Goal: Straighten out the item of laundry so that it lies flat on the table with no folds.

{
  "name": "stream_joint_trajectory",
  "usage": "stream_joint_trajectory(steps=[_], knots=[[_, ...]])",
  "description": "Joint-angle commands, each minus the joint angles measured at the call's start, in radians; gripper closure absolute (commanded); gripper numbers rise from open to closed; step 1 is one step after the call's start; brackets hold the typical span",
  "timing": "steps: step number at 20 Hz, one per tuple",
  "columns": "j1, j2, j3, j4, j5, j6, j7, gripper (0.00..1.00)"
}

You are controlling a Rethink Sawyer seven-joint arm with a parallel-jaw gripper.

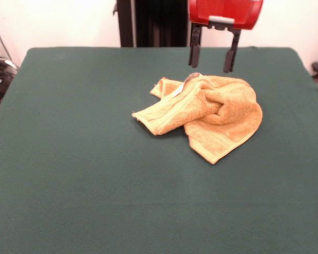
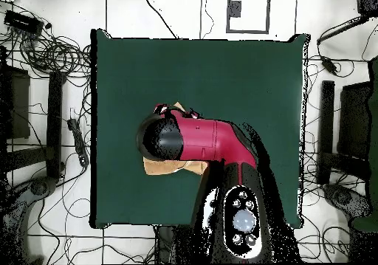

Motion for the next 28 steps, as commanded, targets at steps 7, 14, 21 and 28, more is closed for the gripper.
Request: stream_joint_trajectory(steps=[7,14,21,28], knots=[[-0.022,0.136,0.076,-0.299,-0.069,0.590,-0.080,0.00],[-0.046,0.194,0.123,-0.392,-0.092,0.618,-0.102,0.00],[-0.062,0.247,0.153,-0.452,-0.079,0.596,-0.094,0.00],[-0.035,0.313,0.145,-0.481,0.010,0.516,0.102,0.00]])
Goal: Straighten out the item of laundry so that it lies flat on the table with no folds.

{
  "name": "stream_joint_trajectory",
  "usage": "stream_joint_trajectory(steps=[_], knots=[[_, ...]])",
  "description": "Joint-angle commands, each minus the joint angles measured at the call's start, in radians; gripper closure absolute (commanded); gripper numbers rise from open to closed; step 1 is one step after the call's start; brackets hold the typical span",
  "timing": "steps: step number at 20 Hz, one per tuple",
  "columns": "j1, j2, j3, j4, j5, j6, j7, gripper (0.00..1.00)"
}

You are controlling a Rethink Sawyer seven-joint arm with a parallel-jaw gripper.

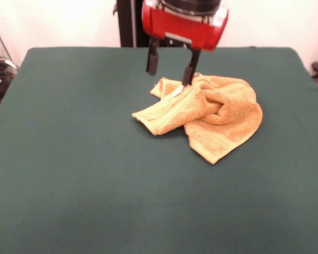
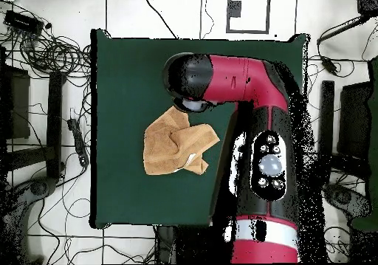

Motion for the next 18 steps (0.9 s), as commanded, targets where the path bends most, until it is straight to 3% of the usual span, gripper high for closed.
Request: stream_joint_trajectory(steps=[1,5,13,18], knots=[[0.036,0.108,0.127,0.008,0.087,-0.051,0.152,0.00],[0.074,0.119,0.080,0.014,0.133,-0.051,0.267,0.00],[0.049,0.238,0.106,-0.129,0.146,-0.045,0.124,0.00],[0.027,0.341,0.136,-0.298,0.122,0.011,-0.001,0.00]])
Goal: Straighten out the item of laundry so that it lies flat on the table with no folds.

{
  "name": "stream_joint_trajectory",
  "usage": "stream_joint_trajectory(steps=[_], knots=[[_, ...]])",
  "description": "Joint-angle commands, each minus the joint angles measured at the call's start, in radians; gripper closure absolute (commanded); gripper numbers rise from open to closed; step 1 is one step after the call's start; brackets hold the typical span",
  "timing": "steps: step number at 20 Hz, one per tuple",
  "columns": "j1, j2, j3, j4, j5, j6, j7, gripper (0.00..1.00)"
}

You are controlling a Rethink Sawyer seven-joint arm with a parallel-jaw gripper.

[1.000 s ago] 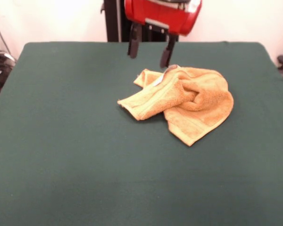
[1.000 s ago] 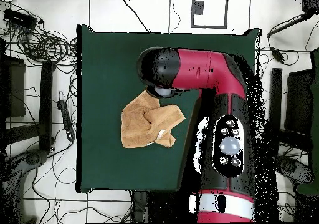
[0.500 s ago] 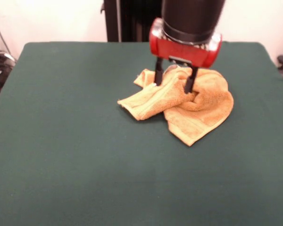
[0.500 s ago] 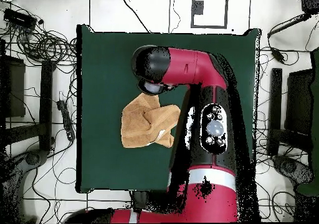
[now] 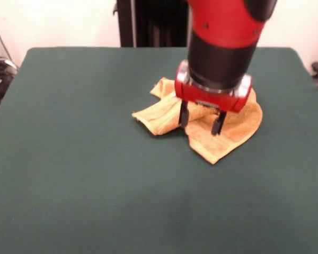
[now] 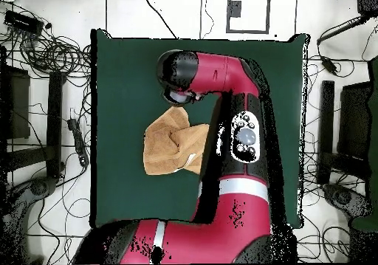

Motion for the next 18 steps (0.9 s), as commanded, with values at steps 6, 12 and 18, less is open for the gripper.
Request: stream_joint_trajectory(steps=[6,12,18], knots=[[-0.001,0.144,0.130,-0.202,0.040,0.045,0.027,0.00],[0.043,0.089,0.085,-0.029,0.120,-0.006,0.251,0.00],[0.082,0.048,0.029,0.047,0.196,0.082,0.376,0.00]])
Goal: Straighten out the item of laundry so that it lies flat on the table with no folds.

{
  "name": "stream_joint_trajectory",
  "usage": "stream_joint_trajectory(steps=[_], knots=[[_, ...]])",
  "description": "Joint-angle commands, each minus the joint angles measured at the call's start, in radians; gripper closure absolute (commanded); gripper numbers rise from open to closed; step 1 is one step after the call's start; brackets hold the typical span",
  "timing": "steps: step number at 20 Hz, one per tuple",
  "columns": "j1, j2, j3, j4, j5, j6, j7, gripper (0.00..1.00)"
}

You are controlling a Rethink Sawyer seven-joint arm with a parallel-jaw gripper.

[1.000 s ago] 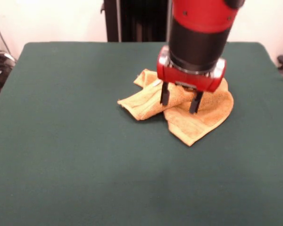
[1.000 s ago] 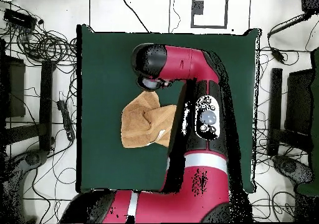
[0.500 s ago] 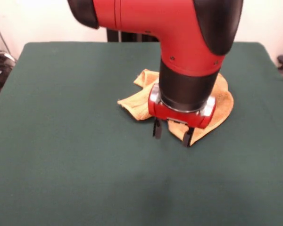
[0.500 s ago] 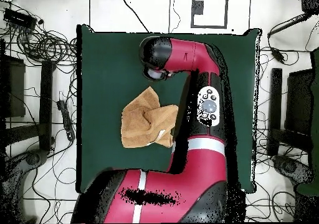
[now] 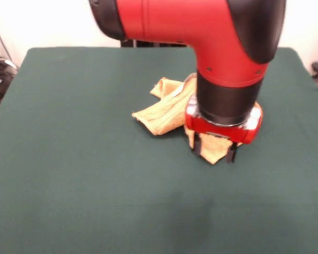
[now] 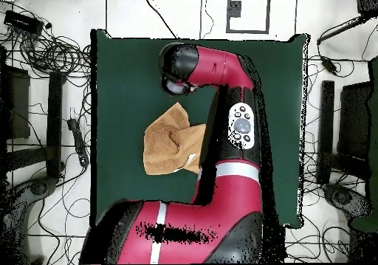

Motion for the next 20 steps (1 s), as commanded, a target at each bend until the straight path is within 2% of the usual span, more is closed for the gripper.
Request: stream_joint_trajectory(steps=[1,6,9,11,13,16,20], knots=[[0.076,-0.056,0.021,0.148,0.098,0.089,0.355,0.00],[0.074,-0.039,0.003,0.139,0.093,0.099,0.305,0.00],[0.053,0.032,-0.006,0.111,0.034,0.057,0.212,0.00],[0.052,0.083,-0.028,0.054,-0.021,0.071,0.153,0.00],[0.049,0.110,-0.034,0.024,-0.038,0.083,0.138,0.00],[0.059,0.103,-0.058,0.042,-0.034,0.121,0.190,0.00],[0.069,0.074,-0.053,0.151,0.017,0.092,0.282,0.00]])
